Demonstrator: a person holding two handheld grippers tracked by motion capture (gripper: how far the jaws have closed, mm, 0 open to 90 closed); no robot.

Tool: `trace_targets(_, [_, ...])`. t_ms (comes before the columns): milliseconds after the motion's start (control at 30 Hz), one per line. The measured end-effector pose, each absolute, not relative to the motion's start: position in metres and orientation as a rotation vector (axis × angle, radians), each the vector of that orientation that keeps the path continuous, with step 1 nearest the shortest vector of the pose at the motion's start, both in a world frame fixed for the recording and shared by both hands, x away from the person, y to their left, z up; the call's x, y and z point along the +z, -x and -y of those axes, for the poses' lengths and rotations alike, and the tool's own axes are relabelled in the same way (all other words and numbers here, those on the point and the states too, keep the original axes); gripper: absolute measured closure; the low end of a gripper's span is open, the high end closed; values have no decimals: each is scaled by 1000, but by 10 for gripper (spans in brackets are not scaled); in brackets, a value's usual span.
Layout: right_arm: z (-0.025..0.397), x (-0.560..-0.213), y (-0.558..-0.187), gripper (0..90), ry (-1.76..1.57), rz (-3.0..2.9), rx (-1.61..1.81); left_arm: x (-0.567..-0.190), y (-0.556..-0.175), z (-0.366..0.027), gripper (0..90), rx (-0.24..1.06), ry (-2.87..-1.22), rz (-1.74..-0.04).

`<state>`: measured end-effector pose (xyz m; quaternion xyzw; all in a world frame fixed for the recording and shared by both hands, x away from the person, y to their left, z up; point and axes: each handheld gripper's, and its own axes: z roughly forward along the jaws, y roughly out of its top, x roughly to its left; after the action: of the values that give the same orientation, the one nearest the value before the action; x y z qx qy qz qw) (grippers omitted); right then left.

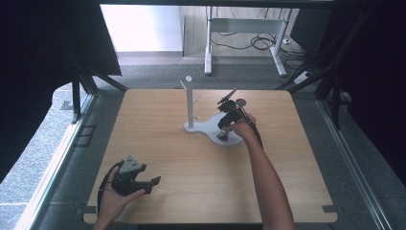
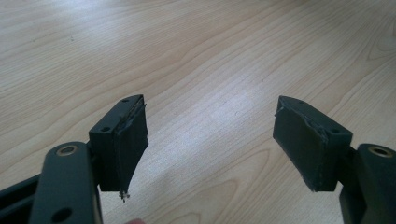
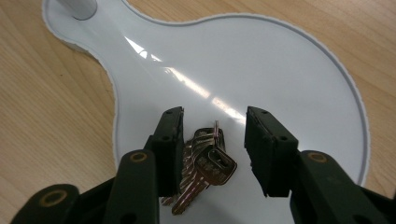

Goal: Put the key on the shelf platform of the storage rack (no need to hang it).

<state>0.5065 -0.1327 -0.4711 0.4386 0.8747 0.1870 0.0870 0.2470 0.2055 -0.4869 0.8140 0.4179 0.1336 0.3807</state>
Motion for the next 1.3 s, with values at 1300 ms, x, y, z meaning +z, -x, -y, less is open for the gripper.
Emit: trace_targets(1300, [237, -452, -393, 476, -1221, -2487, 920, -488, -245, -196, 264, 358, -2109, -1056])
